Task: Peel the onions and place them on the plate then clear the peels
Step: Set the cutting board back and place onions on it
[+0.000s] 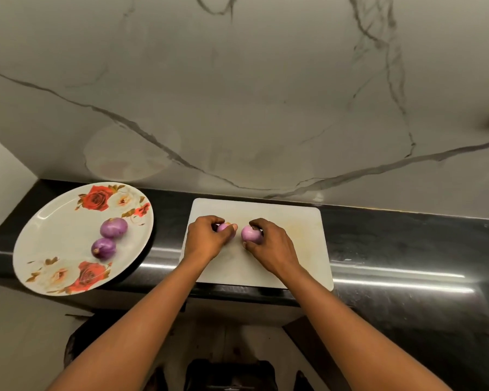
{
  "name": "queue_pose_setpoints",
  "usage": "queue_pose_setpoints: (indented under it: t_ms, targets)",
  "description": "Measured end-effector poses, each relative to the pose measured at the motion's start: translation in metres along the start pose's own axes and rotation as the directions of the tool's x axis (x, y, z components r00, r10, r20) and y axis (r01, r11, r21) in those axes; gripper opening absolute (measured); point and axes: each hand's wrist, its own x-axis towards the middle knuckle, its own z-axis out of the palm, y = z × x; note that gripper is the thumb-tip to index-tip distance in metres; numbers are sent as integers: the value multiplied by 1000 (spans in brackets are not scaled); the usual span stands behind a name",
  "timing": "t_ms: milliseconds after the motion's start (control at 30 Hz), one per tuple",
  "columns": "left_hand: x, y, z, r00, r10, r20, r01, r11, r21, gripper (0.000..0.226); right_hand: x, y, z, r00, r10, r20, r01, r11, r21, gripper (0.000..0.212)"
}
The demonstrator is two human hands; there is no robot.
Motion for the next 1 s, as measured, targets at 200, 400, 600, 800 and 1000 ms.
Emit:
queue_pose_setpoints:
  t_ms: [200,400,600,800,1000]
  targets:
    - [-1,-3,5,999,-27,-22,27,1000,-6,57,0,3,2,999,-31,24,31,999,-6,57]
    - [-4,-2,5,999,-21,-29,21,1000,-7,59,0,2,4,998,-41,38,42,999,-22,62]
    - [-5,-6,1,999,-27,-46,27,1000,-4,61,0,2,5,998,-39,45,41,998,-51,65]
    - [-9,-4,-14,996,-19,-90,20,1000,14,62,2,-3,0,998,-60,32,63,991,-117,67]
    - [-23,0,-56,979,44,-200,-35,998,48,53,8,-48,-9,974,-226,-1,222,955,-196,64]
